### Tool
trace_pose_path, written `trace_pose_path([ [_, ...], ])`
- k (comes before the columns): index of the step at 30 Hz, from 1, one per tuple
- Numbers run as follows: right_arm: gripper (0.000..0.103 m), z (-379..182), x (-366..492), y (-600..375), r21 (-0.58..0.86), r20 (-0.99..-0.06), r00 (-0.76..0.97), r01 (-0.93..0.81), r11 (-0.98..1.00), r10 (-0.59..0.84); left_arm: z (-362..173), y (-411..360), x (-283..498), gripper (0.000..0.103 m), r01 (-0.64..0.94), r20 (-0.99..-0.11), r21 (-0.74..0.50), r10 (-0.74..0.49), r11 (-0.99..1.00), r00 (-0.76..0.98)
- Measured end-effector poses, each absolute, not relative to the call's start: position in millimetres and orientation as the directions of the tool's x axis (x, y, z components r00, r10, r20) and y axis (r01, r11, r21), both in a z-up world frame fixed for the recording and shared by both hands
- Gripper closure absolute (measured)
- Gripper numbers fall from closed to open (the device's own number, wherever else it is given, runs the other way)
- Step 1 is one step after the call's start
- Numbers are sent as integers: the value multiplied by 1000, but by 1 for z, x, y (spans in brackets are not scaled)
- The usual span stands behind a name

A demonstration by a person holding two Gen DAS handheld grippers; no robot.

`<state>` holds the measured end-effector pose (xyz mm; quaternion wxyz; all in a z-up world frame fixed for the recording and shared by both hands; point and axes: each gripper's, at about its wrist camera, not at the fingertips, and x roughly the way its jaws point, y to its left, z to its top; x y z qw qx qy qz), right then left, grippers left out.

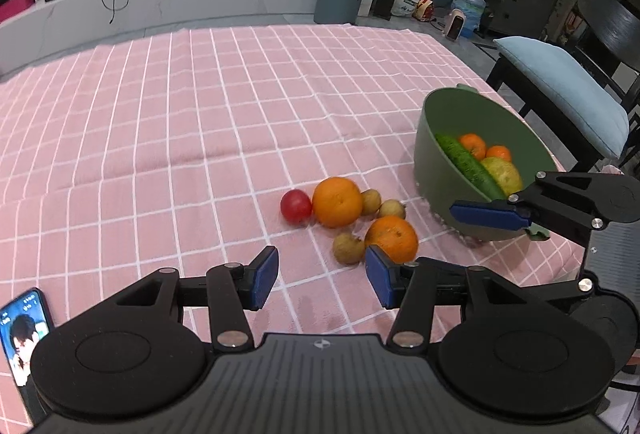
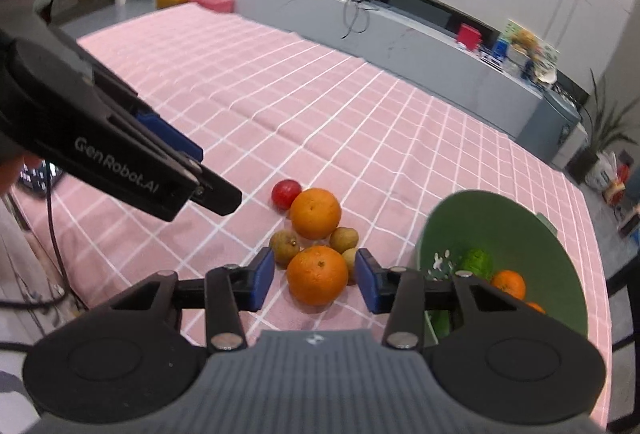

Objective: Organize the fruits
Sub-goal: 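Grasp an orange with the right gripper while the left gripper grasps a small brown kiwi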

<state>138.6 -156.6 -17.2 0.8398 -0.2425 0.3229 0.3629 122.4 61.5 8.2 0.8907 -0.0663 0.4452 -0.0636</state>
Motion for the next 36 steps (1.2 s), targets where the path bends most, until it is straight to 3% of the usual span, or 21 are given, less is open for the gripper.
trace_pose_path([
  [8,69,-40,143,-141,-297,-747,533,-802,518,397,-14,55,132,44,111,-800,-169,-203,979,564],
  [15,67,-57,147,-134,-364,-766,528,-826,430,366,-28,57,146,51,115,-795,-239,-263,964,546],
  [20,65,-63,143,-132,-398,-767,528,-837,375,365,-39,49,159,60,148,-808,-222,-267,964,525],
  [33,61,-72,144,-133,-434,-763,542,-833,342,353,-49,45,170,62,198,-804,-205,-281,958,524],
  [36,62,-72,143,-134,-438,-756,547,-831,343,359,-50,44,170,71,209,-806,-214,-293,954,514],
])
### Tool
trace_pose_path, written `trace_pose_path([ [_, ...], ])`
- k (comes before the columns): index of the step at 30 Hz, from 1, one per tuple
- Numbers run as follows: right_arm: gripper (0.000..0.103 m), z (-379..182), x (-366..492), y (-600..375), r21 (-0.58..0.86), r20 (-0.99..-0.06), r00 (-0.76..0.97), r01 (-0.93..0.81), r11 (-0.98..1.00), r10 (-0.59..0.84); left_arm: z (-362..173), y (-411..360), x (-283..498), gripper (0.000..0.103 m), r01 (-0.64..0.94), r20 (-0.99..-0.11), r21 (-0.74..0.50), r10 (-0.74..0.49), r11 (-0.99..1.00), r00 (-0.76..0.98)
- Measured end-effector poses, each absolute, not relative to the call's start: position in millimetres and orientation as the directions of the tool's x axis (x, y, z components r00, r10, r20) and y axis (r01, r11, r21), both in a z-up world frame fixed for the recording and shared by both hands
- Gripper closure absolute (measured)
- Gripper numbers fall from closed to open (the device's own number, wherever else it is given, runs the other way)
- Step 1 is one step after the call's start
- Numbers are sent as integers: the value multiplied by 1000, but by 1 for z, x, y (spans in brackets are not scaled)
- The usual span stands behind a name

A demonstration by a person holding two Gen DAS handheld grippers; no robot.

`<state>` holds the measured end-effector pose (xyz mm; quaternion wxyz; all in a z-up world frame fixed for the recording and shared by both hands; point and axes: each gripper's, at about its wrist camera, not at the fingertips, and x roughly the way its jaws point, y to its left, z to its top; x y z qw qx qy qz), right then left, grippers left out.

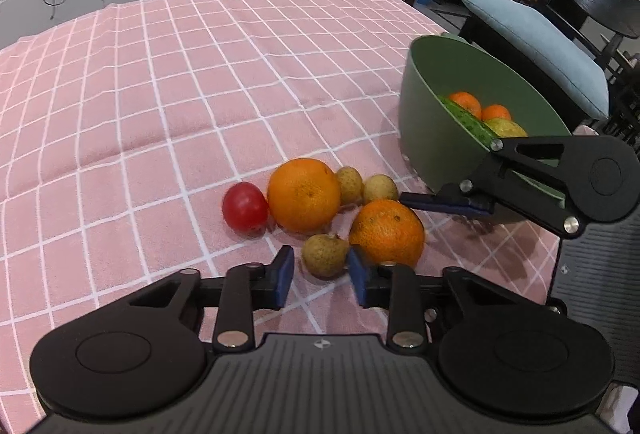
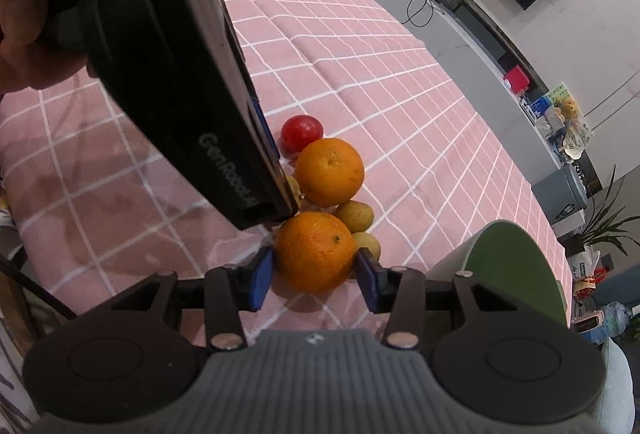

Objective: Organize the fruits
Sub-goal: 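Grasp an orange with the right gripper while the left gripper grasps a small brown kiwi, then carry the orange and kiwi over the colander with both grippers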

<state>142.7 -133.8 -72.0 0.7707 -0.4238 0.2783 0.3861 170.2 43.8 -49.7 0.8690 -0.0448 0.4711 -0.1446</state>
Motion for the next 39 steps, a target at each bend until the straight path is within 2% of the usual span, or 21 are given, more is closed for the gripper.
trace_pose_path([
  [19,64,-45,118,-145,-471,-718,579,-813,342,386,-52,29,160,76,243,-801,-131,-247,961,545],
  [29,64,-3,125,-174,-372,-686,592,-785,495,423,-4,28,148,76,194,-740,-164,-251,967,624],
  [39,64,33,153,-228,-243,-695,602,-711,660,393,46,-17,161,75,252,-704,-129,-267,959,658],
])
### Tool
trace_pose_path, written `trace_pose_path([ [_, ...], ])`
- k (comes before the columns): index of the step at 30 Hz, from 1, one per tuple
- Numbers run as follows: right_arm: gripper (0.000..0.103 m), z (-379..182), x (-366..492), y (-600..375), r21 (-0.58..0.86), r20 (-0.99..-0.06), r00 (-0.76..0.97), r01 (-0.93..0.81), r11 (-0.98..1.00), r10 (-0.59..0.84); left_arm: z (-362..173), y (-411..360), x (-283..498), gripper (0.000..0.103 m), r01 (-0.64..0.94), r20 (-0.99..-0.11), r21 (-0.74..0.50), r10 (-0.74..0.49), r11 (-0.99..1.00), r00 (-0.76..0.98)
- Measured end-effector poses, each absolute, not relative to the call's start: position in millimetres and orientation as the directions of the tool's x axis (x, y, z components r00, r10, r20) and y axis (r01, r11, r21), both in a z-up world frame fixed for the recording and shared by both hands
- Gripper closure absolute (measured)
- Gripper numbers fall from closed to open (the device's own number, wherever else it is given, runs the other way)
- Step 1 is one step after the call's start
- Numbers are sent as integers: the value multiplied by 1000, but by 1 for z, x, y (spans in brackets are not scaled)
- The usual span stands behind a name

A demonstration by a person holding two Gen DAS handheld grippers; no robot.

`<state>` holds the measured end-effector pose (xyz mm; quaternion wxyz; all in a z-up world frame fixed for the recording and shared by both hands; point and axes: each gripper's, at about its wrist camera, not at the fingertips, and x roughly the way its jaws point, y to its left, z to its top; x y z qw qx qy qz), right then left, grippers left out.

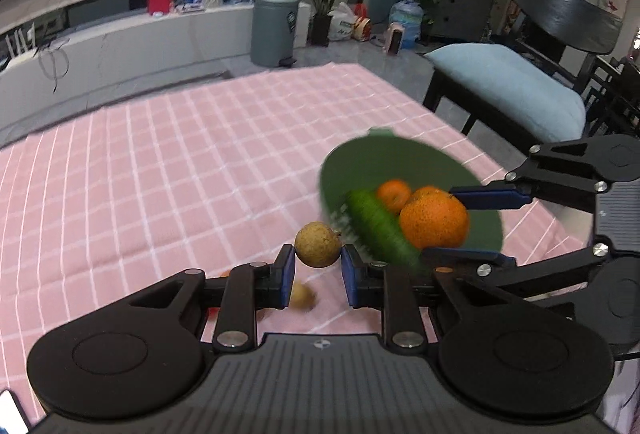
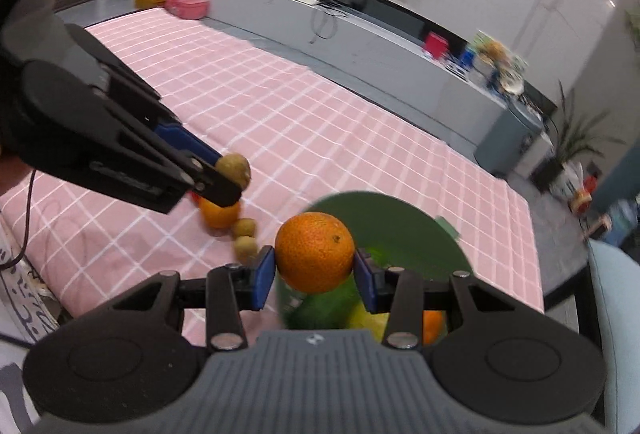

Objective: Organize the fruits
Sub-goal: 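Carry the orange and kiwi over the colander with both grippers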

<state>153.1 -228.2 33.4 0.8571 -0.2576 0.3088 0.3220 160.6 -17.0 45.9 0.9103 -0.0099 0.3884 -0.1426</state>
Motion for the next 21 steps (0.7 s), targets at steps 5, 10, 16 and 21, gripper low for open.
trace_pose_path([
  [5,64,36,169,-251,-215,-733,589,-674,707,339,55,-47,176,75,306,-707,-98,-283,947,648],
  [10,63,27,185,-267,-169,-790,544,-636,753,282,48,-74,196,75,351,-739,-75,-289,933,609],
  [16,63,10,200,-277,-105,-841,475,-612,784,258,35,-102,211,75,398,-782,-3,-250,917,571],
  [21,63,-1,211,-279,-32,-865,420,-590,807,273,23,-113,222,75,405,-817,43,-201,913,540],
])
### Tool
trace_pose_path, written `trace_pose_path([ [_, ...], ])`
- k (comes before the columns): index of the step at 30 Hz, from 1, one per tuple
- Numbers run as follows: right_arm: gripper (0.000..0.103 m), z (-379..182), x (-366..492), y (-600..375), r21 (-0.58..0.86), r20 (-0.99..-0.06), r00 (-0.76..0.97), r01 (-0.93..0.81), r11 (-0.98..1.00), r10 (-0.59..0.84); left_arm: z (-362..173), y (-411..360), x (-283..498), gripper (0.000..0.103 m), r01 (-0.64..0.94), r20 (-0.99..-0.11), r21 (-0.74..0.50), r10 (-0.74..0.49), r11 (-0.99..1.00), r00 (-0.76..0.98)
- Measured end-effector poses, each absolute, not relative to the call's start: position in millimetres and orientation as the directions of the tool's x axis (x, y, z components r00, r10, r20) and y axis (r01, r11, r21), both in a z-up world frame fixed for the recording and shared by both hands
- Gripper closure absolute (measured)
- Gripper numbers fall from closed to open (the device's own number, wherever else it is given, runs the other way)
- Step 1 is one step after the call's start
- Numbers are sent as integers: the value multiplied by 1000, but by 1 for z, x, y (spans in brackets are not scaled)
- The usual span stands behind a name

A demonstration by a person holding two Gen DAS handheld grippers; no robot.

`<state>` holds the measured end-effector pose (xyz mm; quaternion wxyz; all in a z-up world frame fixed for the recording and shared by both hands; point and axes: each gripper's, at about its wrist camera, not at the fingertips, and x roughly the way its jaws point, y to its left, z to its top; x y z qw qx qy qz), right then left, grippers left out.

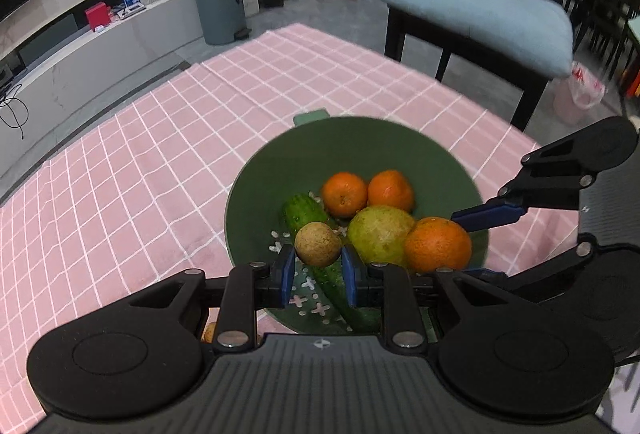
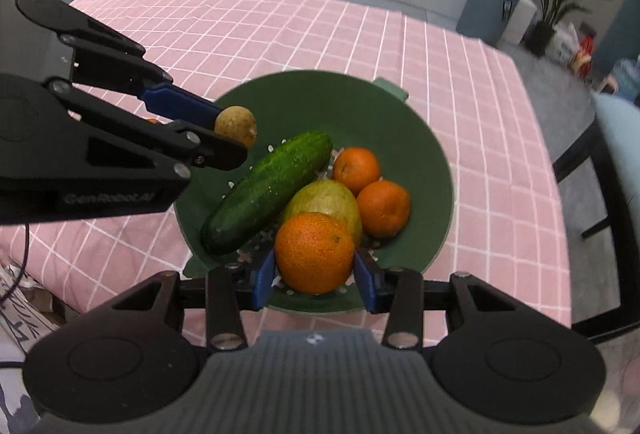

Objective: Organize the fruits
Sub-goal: 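Carry the orange and kiwi over the colander with both grippers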

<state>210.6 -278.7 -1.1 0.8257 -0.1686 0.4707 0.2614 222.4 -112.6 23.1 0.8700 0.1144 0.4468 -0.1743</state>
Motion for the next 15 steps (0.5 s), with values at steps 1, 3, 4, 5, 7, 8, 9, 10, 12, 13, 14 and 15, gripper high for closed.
trace_pose_path([
  [1,63,-3,213,-279,-25,-868,414,-587,809,273,22,-113,222,75,408,-824,47,-196,912,532],
  [3,63,-6,215,-278,-10,-874,400,-583,813,276,18,-115,225,75,413,-838,59,-179,909,515],
  [4,63,-7,217,-279,-6,-875,397,-581,814,276,17,-116,225,75,413,-843,69,-168,908,511],
  [5,63,-6,218,-279,-5,-876,395,-581,814,276,15,-118,226,75,413,-848,78,-158,907,507],
  [7,63,-7,219,-281,1,-878,390,-579,815,278,10,-120,228,75,415,-857,90,-142,905,495],
  [8,63,-7,220,-281,7,-880,384,-578,816,279,8,-121,228,75,417,-862,93,-136,904,488],
  [9,63,-7,220,-281,10,-883,378,-578,816,279,6,-122,228,75,418,-866,97,-131,903,483],
  [10,63,-7,220,-280,13,-887,369,-583,813,279,5,-122,227,75,419,-866,101,-128,903,484],
  [12,63,-10,219,-279,37,-893,342,-590,807,291,5,-121,226,75,418,-864,100,-130,903,487],
  [13,63,-12,220,-279,44,-891,344,-584,811,296,6,-119,226,75,417,-864,96,-132,904,486],
  [14,63,-13,221,-279,47,-892,342,-580,813,295,6,-118,226,75,413,-864,91,-135,906,485],
  [15,62,-13,222,-279,51,-892,341,-576,816,296,6,-117,227,75,408,-864,84,-137,909,484],
])
